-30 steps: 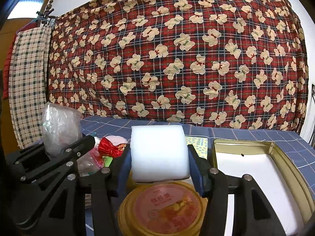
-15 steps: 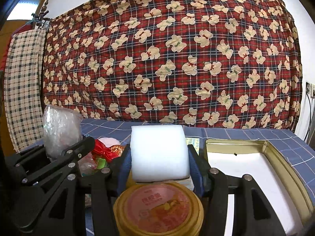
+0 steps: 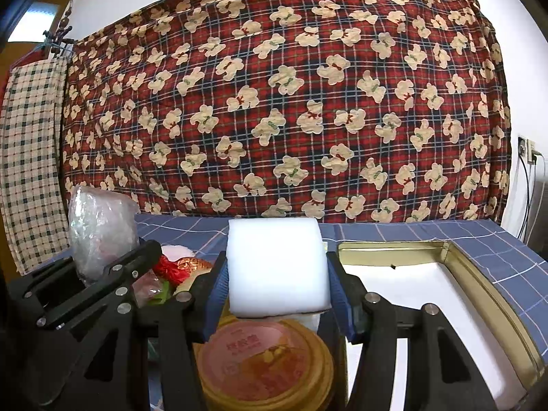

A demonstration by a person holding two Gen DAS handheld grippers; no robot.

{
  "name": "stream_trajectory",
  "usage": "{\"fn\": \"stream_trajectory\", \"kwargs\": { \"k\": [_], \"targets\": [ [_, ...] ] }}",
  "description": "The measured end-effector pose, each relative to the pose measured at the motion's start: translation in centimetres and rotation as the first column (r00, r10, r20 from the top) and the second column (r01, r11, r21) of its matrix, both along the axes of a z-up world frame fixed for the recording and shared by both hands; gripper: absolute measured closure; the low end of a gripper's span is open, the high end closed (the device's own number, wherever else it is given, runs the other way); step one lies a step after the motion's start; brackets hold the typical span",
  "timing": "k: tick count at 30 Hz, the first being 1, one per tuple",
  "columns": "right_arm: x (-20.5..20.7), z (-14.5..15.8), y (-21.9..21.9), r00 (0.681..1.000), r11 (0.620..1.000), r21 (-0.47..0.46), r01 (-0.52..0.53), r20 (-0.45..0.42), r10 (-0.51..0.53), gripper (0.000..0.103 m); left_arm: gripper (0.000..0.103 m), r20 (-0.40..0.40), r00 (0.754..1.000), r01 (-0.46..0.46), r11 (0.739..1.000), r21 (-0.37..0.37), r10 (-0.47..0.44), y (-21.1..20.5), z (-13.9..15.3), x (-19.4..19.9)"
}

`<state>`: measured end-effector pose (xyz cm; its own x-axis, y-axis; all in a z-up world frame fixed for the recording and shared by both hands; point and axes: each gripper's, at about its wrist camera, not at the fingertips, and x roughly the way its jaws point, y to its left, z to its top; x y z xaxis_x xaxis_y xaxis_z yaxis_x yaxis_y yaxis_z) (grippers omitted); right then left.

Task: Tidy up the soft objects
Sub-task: 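Carry the white sponge block and plastic bag over the gold tray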

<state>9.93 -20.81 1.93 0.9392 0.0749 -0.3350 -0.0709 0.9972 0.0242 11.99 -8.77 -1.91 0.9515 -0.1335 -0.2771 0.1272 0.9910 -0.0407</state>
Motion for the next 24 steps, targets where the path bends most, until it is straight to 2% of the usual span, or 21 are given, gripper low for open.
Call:
{"fn": "stream_trajectory", "kwargs": {
  "k": [15,24],
  "targets": [
    [-0.5,0.2,-1.7,0.999,0.999,0.011,0.049,0.007,-0.049,0.046,0.095,0.005,1.000,0.015,1.000,-0.014,-0.015,-1.4,0.1,0.0],
    [-1.5,0.5,-2.3,0.997,0.998,-0.019,0.059,0.044,-0.059,0.046,0.095,-0.006,0.999,0.043,0.999,-0.027,-0.043,-2.5,0.3,0.1]
  ]
}}
